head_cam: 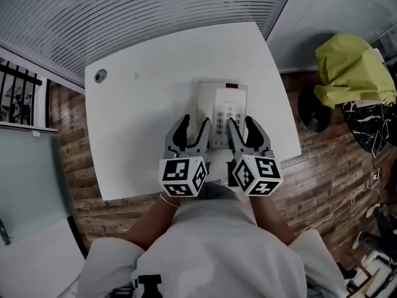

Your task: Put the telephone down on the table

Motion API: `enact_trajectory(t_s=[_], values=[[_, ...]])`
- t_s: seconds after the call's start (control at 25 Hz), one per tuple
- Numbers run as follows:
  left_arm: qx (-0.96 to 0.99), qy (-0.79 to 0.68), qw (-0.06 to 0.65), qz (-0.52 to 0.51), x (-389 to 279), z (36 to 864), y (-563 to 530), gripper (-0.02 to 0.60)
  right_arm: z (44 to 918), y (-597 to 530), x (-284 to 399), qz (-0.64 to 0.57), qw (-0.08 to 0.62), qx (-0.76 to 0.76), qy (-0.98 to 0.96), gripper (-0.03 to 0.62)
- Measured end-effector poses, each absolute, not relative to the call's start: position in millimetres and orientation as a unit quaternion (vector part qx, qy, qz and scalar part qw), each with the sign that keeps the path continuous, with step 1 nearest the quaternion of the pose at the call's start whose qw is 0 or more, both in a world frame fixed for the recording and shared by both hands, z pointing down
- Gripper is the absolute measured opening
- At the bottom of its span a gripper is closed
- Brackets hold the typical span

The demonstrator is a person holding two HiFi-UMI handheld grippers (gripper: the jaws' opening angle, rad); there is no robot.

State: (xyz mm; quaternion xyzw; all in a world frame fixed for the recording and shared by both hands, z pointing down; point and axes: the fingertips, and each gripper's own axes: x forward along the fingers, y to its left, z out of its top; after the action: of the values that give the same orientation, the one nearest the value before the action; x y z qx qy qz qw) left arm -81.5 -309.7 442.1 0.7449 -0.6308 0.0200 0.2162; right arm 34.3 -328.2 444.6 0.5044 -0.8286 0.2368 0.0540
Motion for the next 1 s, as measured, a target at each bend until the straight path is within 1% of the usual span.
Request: enact_trajectory(t_s=[0.04, 0.12, 0.24, 0.36, 0.44, 0.64, 0.84, 0.92, 1.0], values=[[0.747, -0.628, 0.221, 0.011, -80.7, 436.6, -309.4, 0.221, 437.3, -326.7, 33.1, 0.229, 0.047, 0.503, -0.832, 0.224], [0.751, -0.619, 0.228, -0.008, -78.6, 424.1, -308.8, 0.199, 424.6, -323.3, 29.1, 0.22, 0.031, 0.497, -0.839, 0.165], [0.759, -0.614, 0.216, -0.027, -75.8, 403.7, -306.7, 0.189, 410.1, -317.4, 25.8, 0.203, 0.015, 0.496, -0.844, 0.106], [0.763, -0.612, 0.203, -0.04, -73.4, 387.7, -306.3, 0.153, 395.5, -314.0, 23.2, 0.18, 0.006, 0.499, -0.848, 0.087], [0.761, -0.619, 0.191, -0.041, -74.3, 380.3, -306.1, 0.11, 385.7, -312.4, 21.0, 0.171, -0.003, 0.499, -0.85, 0.077], [0.761, -0.625, 0.17, -0.04, -75.3, 368.5, -303.7, 0.035, 368.2, -309.1, 18.4, 0.161, -0.014, 0.502, -0.85, 0.054], [0.769, -0.617, 0.16, -0.042, -71.5, 360.6, -299.9, 0.005, 365.6, -306.6, 14.9, 0.186, -0.031, 0.491, -0.851, 0.037], [0.777, -0.61, 0.153, -0.04, -68.2, 356.7, -297.6, 0.005, 365.2, -304.4, 12.7, 0.195, -0.038, 0.485, -0.852, 0.035], [0.78, -0.607, 0.149, -0.034, -68.0, 356.3, -295.8, 0.005, 363.0, -301.7, 10.0, 0.18, -0.033, 0.487, -0.854, 0.035]])
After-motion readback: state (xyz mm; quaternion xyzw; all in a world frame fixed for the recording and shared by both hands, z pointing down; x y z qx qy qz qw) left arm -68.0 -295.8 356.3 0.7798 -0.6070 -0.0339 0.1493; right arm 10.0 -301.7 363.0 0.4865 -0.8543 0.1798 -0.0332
